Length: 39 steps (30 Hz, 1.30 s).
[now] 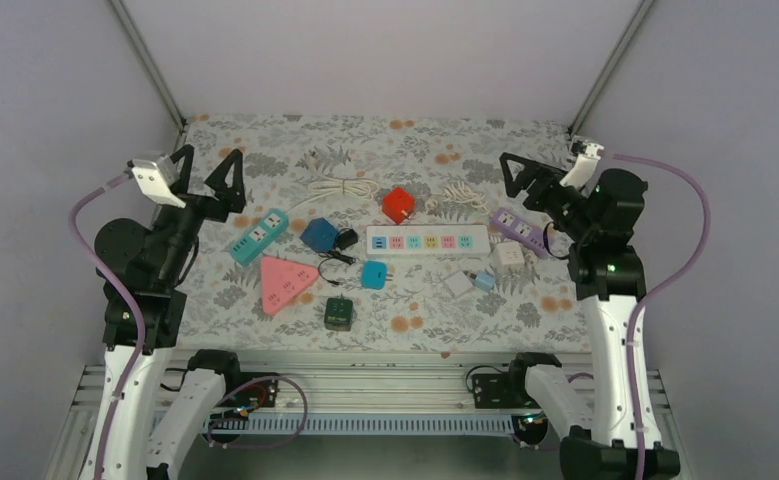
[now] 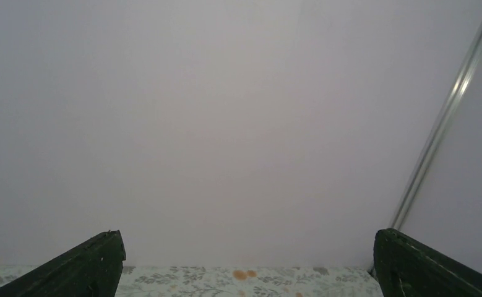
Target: Insert the plug
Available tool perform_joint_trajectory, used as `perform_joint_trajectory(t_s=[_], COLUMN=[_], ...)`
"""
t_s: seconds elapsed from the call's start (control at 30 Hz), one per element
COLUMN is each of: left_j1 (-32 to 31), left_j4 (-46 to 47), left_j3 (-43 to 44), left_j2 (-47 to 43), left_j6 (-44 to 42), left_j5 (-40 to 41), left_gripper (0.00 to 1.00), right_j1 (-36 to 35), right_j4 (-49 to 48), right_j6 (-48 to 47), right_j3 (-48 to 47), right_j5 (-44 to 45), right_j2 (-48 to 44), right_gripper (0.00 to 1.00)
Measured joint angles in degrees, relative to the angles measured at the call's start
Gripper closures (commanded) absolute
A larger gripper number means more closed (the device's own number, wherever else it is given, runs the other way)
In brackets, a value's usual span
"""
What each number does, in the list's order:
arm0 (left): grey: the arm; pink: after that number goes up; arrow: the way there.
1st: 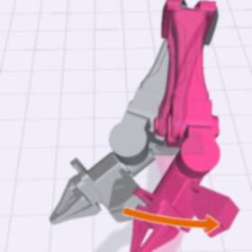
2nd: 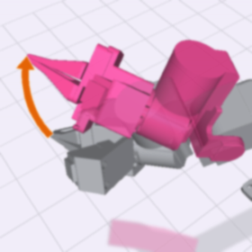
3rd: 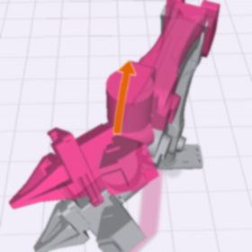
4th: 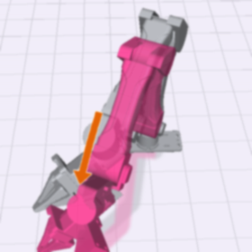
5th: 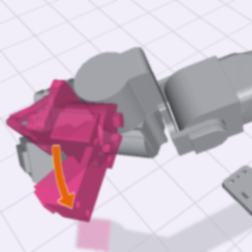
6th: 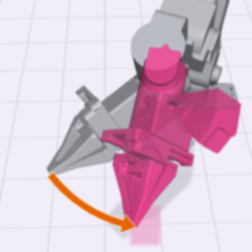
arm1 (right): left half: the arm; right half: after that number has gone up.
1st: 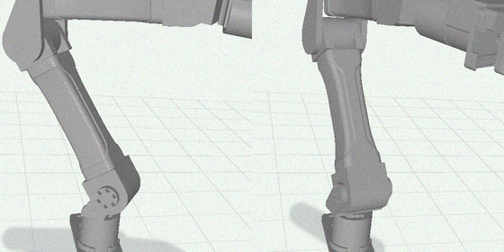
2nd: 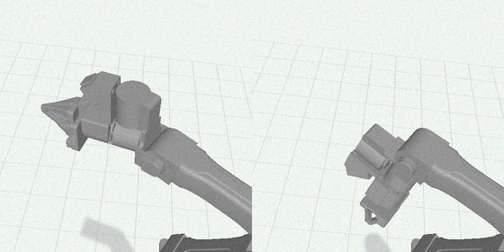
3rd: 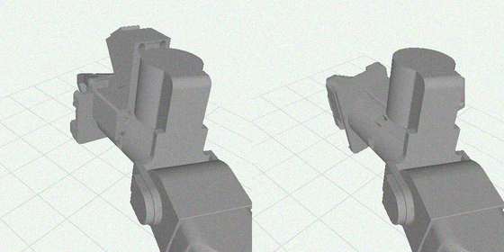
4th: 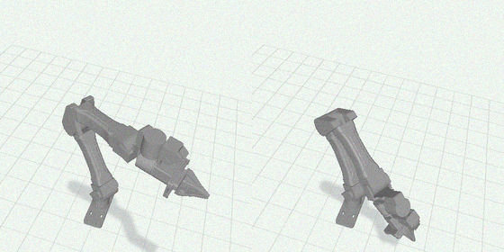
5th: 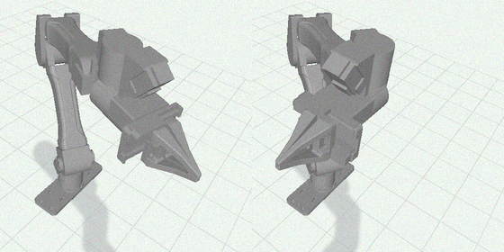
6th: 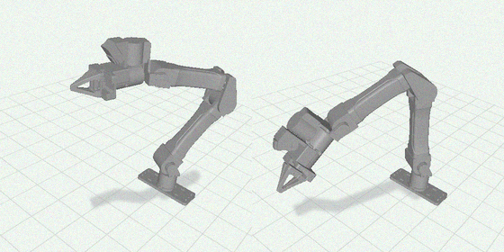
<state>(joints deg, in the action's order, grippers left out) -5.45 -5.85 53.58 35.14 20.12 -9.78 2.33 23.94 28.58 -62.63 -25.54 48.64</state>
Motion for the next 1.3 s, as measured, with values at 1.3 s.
perform_joint_trajectory(t_s=[1.3], left_j1=[-0.20], left_j4=[7.45], left_j3=[-10.78], left_j2=[4.15], left_j6=[-2.78], left_j5=[-17.35], left_gripper=[0.00], right_j1=[-21.92], right_j4=[13.86], right_j6=[10.32], right_j3=[16.61], right_j5=[47.69], right_j2=[23.08], right_gripper=[0.00])
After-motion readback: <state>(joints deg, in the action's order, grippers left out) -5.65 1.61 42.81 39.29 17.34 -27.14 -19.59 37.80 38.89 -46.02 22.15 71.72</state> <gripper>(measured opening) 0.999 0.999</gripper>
